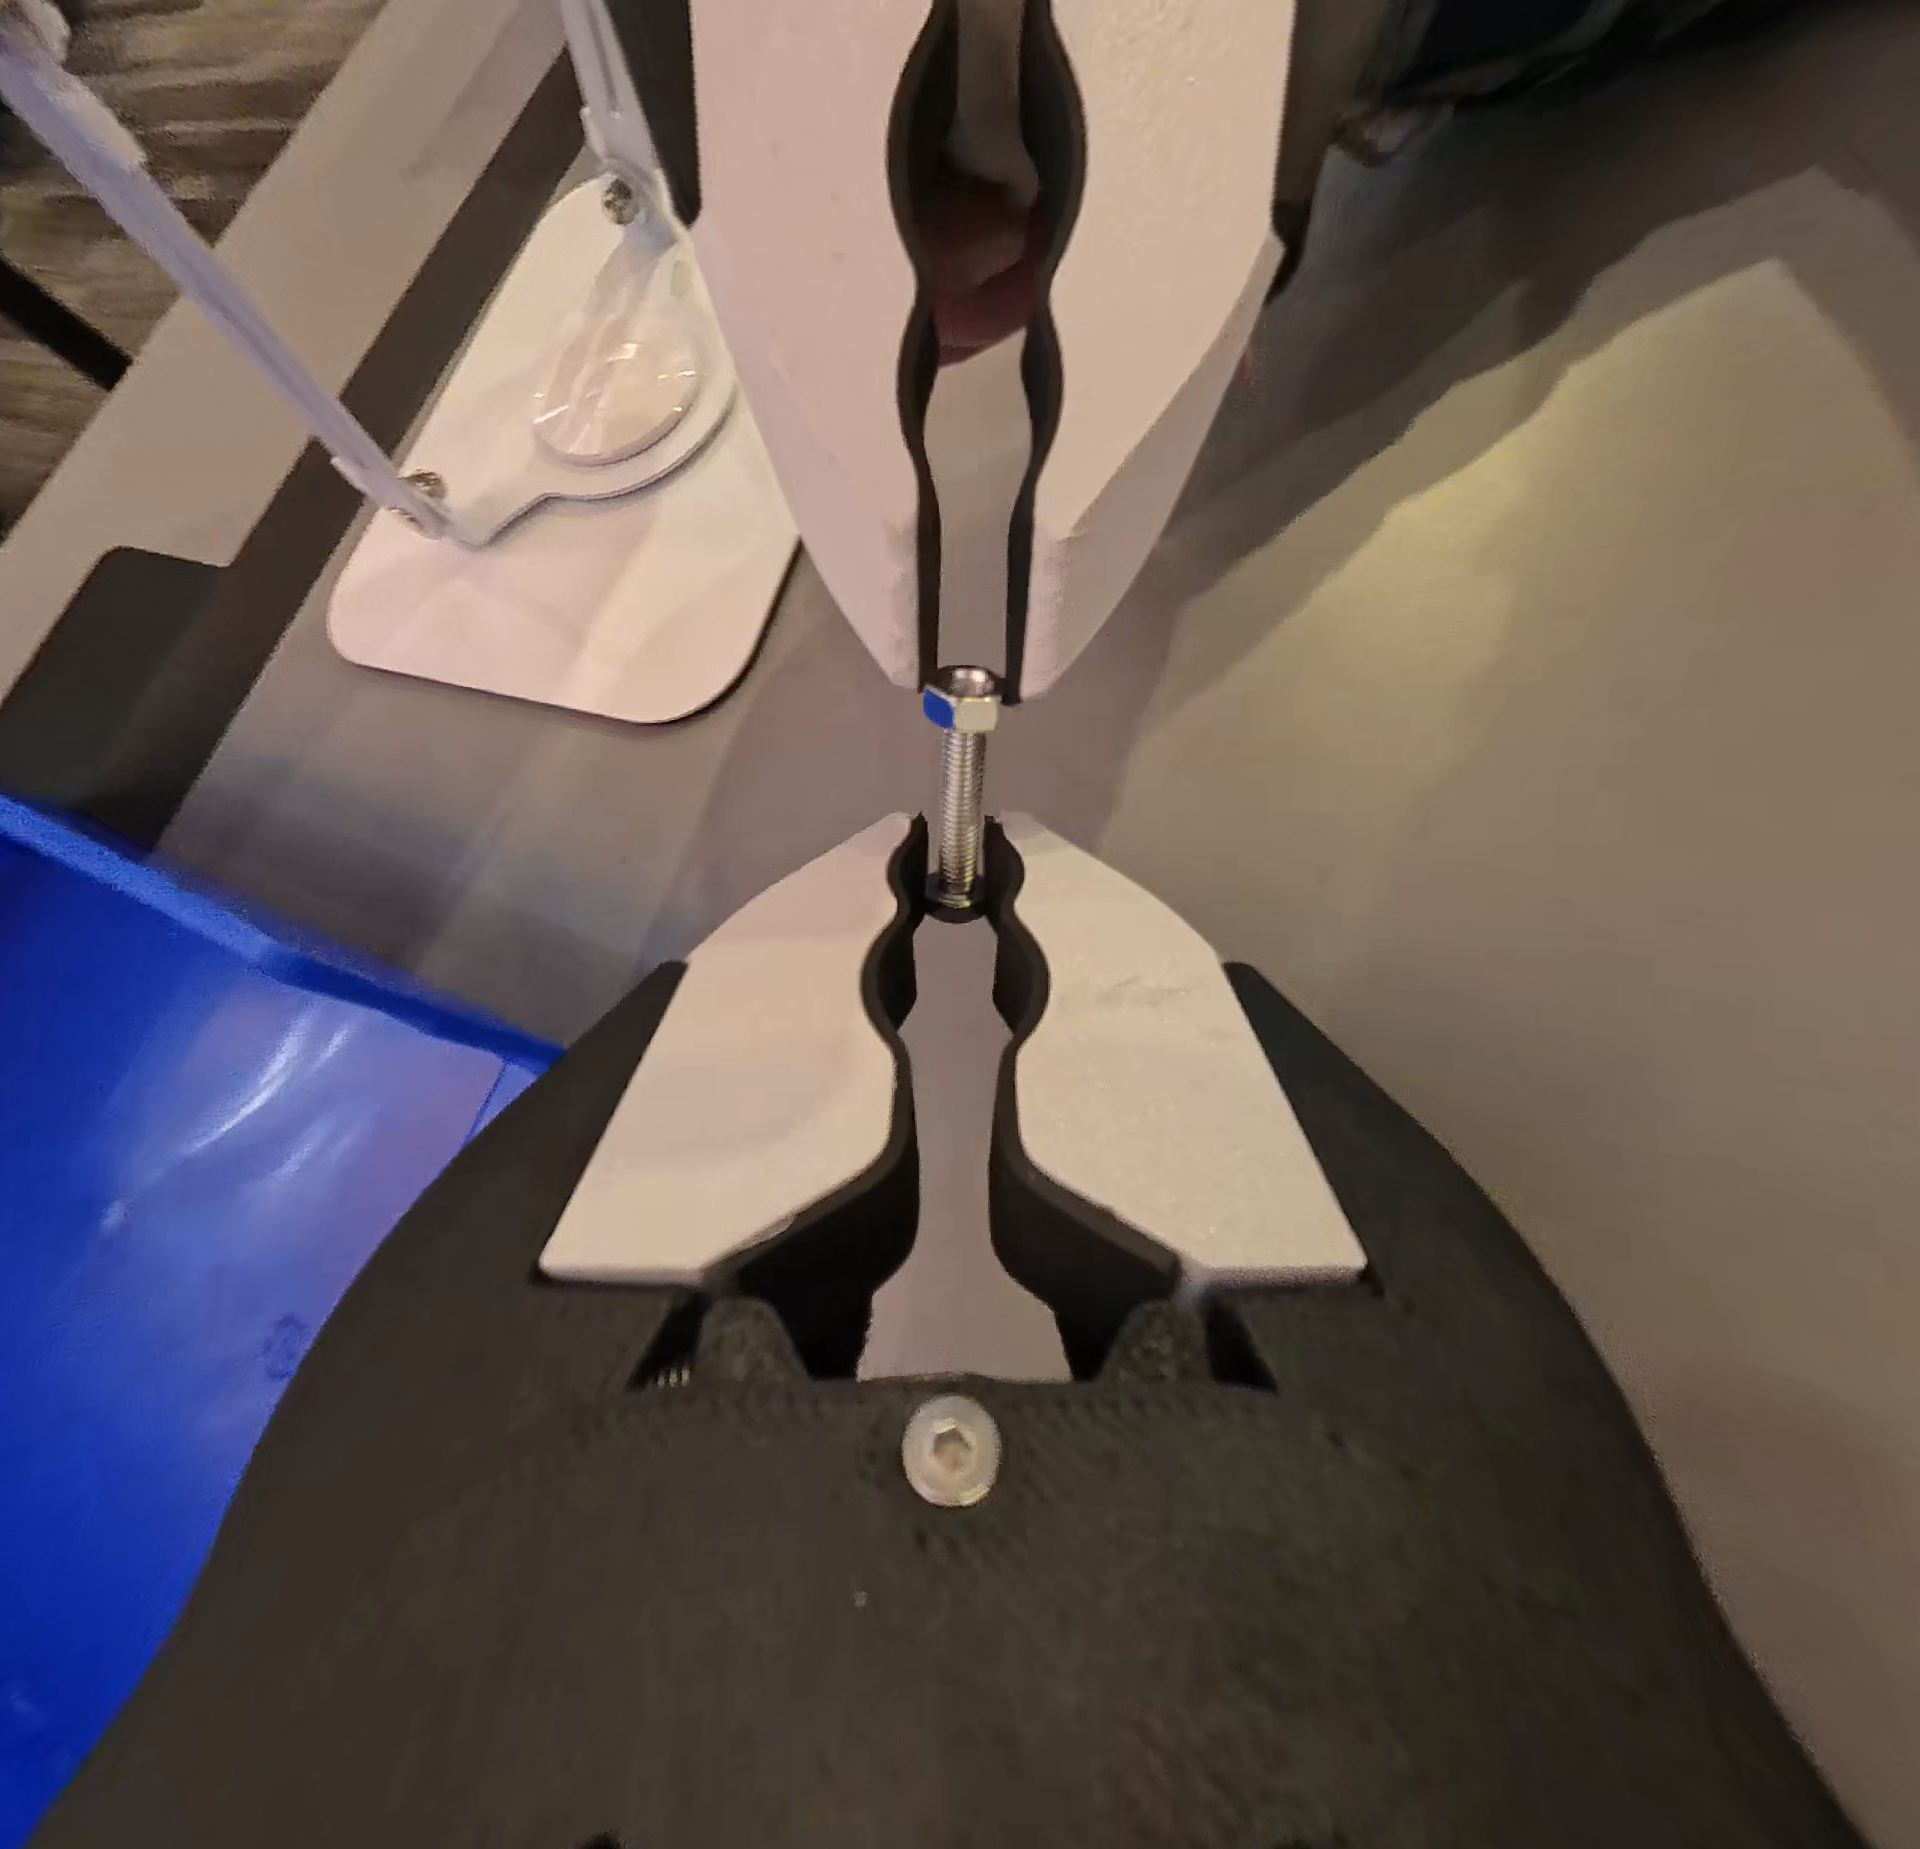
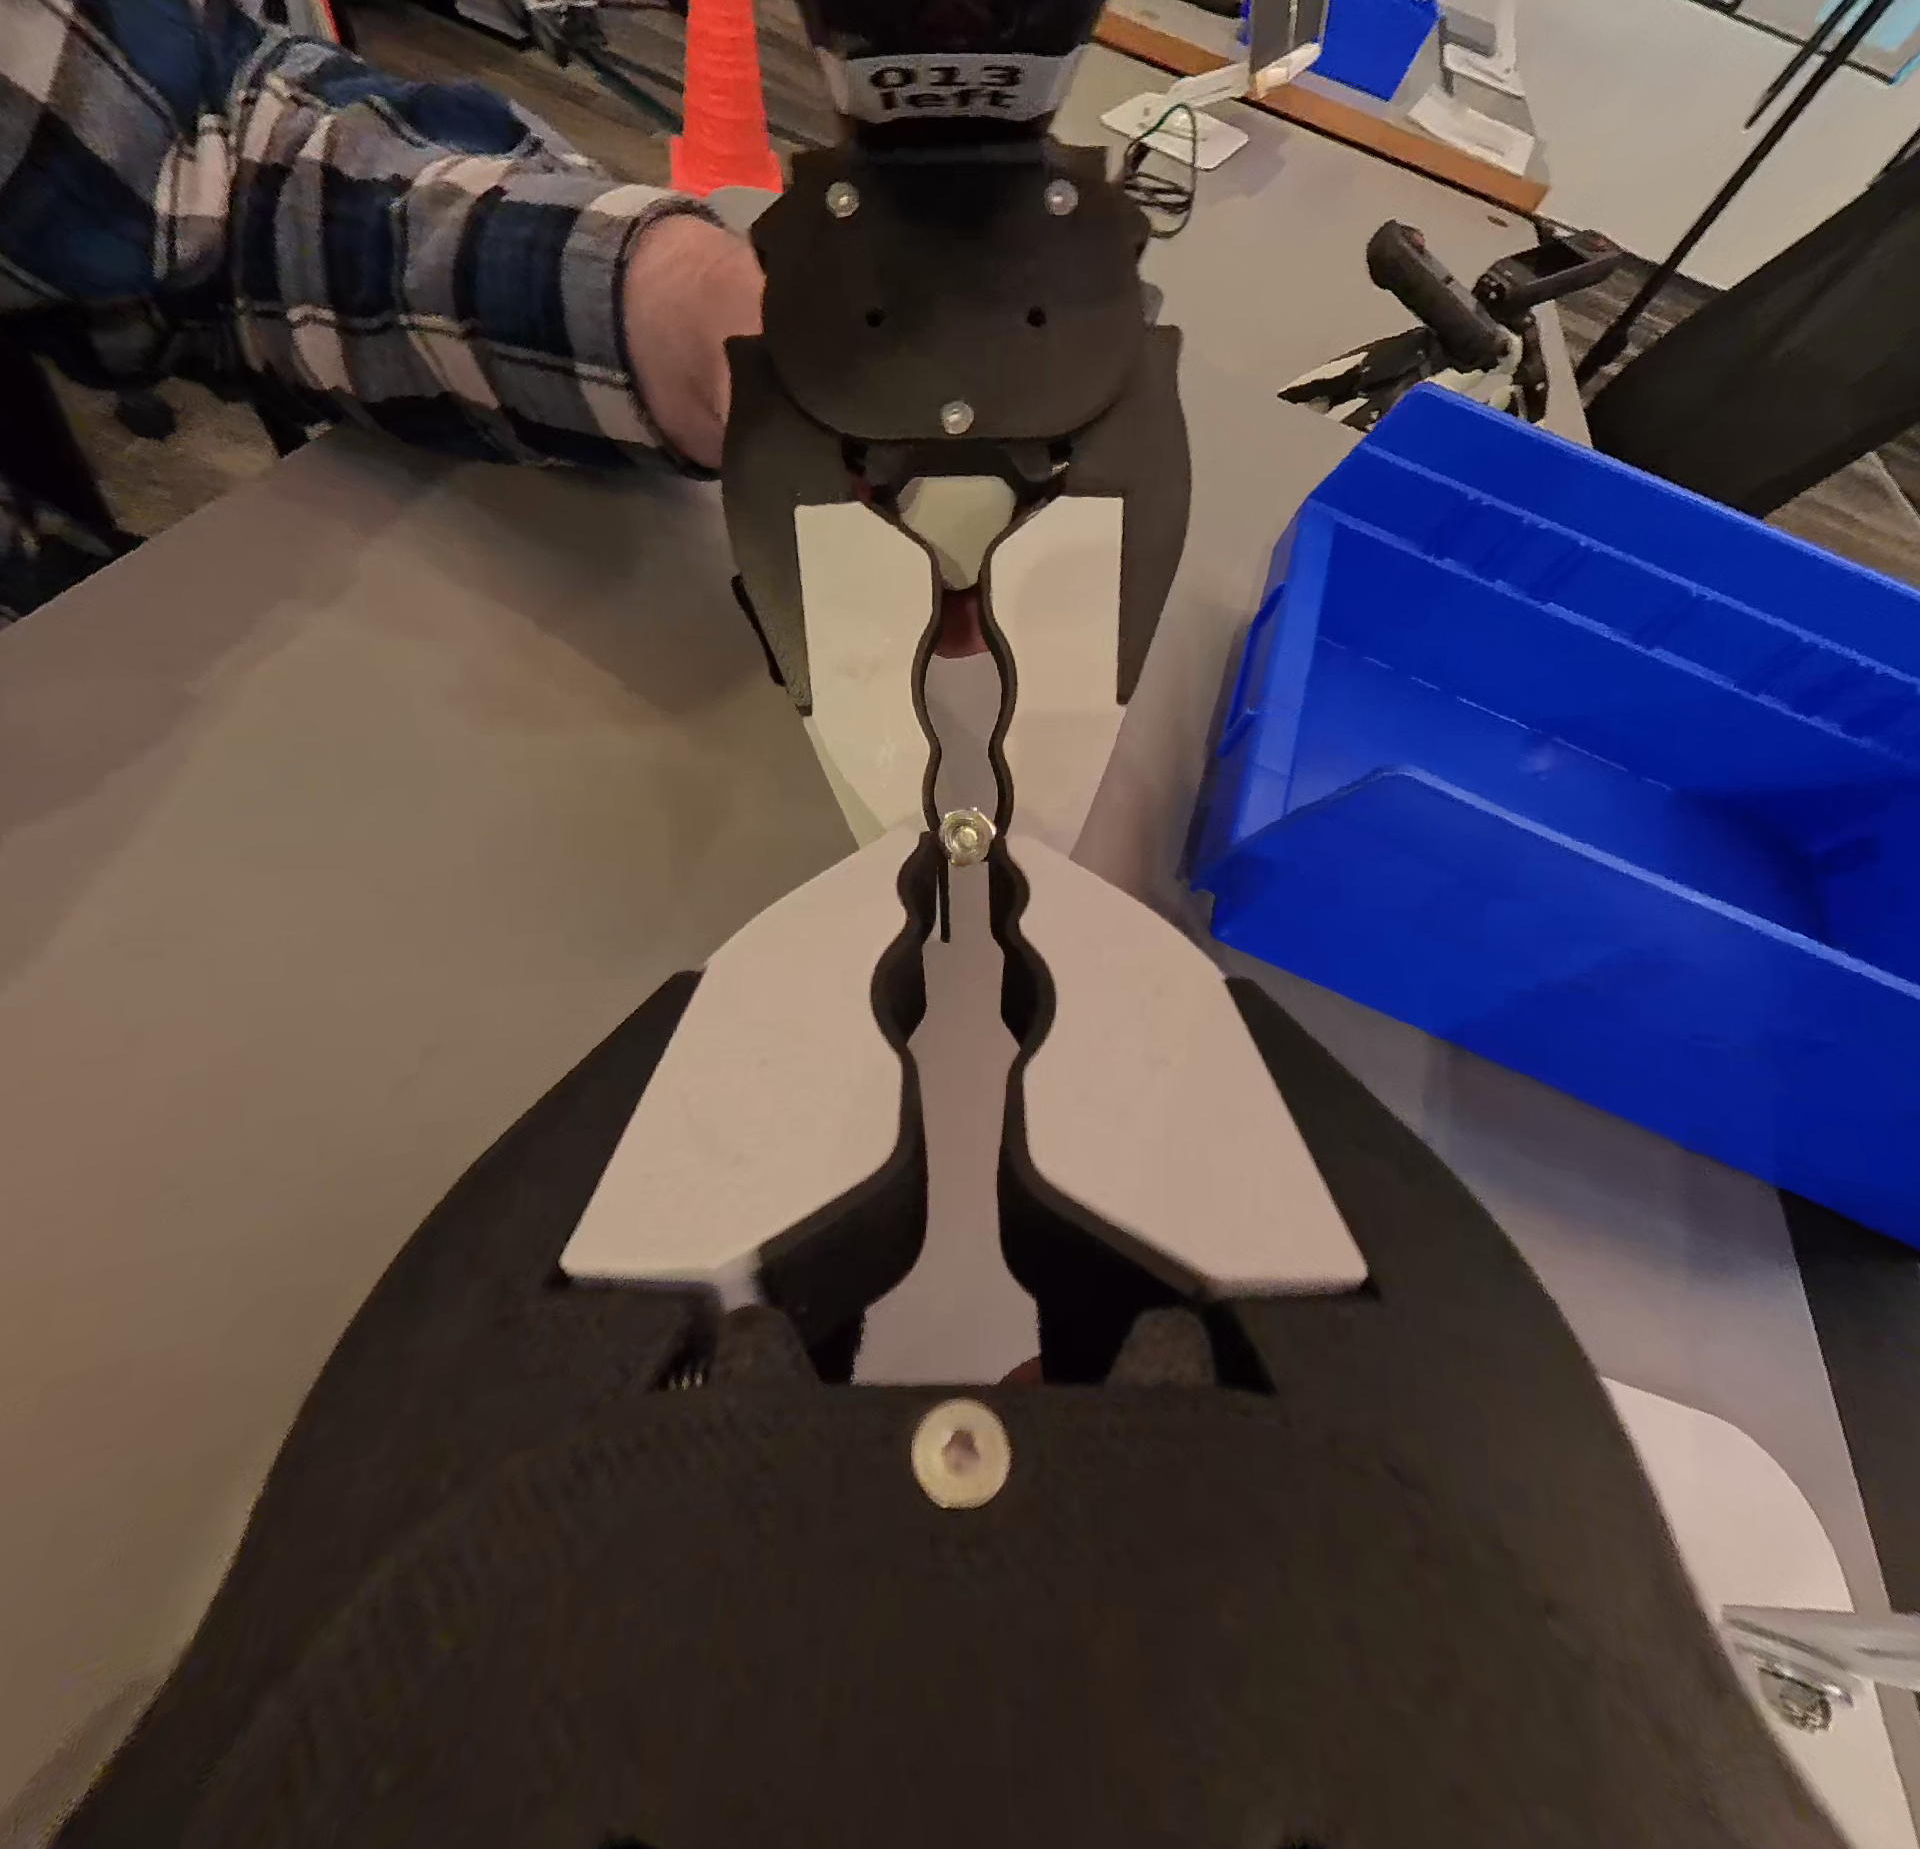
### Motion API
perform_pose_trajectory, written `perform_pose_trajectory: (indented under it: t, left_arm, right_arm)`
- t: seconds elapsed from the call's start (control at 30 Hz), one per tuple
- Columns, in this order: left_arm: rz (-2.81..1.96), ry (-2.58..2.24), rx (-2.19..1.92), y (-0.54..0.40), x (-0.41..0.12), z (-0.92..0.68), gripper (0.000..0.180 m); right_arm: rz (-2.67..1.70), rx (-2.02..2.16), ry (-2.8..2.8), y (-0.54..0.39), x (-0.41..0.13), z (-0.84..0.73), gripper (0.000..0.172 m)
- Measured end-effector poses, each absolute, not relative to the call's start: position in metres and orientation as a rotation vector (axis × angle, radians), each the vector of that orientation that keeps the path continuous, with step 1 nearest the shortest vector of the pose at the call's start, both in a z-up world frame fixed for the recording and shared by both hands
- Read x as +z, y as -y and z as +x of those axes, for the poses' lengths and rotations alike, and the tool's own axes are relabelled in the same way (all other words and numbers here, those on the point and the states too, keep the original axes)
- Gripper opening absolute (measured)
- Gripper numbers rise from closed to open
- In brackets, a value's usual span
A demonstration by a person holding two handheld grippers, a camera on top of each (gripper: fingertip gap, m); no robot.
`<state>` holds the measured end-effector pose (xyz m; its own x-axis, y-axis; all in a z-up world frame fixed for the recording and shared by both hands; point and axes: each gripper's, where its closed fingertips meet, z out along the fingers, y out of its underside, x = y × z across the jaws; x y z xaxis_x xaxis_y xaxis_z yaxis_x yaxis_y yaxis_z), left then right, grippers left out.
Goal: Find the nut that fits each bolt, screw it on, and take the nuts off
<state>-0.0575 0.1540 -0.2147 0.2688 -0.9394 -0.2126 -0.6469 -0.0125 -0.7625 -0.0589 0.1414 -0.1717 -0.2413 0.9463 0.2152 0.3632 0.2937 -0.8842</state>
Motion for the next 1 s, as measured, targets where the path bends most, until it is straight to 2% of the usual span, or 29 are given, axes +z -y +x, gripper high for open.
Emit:
perform_pose_trajectory:
  t: [0.43,1.0]
  left_arm:
    - [-1.730,-1.342,-0.180,-0.181,-0.210,-0.066,0.010]
    - [-1.741,-1.331,-0.173,-0.184,-0.212,-0.067,0.010]
  right_arm:
    - [-1.293,0.896,1.615,-0.162,-0.171,-0.061,0.010]
    - [-1.331,0.868,1.573,-0.166,-0.171,-0.063,0.010]
